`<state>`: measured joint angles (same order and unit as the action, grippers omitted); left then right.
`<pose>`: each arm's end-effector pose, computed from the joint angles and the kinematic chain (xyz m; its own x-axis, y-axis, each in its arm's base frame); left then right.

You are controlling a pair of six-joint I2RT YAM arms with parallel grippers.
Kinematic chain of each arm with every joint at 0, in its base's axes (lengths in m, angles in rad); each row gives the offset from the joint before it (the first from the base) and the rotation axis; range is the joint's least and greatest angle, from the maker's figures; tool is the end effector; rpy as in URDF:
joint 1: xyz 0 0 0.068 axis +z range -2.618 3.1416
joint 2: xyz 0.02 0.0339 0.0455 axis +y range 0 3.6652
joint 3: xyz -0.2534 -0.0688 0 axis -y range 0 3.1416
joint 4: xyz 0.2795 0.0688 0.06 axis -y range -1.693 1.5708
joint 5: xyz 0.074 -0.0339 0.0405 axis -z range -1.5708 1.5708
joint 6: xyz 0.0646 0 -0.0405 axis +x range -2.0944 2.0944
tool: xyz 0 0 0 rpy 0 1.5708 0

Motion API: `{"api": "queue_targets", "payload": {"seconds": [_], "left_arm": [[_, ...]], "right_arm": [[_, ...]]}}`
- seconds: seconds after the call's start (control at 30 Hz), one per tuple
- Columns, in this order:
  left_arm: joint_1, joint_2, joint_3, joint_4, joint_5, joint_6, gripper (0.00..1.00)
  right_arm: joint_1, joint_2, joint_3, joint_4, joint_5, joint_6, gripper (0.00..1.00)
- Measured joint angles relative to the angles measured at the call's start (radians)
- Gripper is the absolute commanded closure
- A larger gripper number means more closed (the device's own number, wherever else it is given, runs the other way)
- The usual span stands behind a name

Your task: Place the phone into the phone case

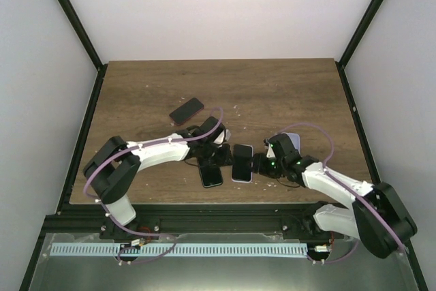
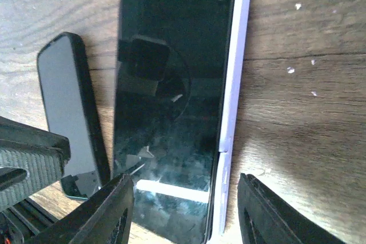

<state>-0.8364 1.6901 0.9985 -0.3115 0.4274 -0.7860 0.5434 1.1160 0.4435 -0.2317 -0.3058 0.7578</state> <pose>0.2315 -0.2964 0.1211 -0.9829 0.1278 -0.1327 0.1831 0.7569 -0.6274 0.2027 0.1452 0.1074 -0.9370 0.1997 -0.2865 -0.0115 0.8023 0.5968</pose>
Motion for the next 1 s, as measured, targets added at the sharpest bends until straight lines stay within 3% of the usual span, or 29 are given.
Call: {"api": "queue_targets", "payload": {"seconds": [0.4,1.0], "left_arm": [[0.018,0.081,0.017,0.029,0.028,0.038,0.91],[0.065,0.126,-0.019,0.084,0.097,0.039,0.93]], "right_arm": [[-0.019,0.157,-0.035,0.174,-0.1,-0.025,0.47],[-0.08,0.147,-0.162,0.451,-0.266,0.069,0.43]]}}
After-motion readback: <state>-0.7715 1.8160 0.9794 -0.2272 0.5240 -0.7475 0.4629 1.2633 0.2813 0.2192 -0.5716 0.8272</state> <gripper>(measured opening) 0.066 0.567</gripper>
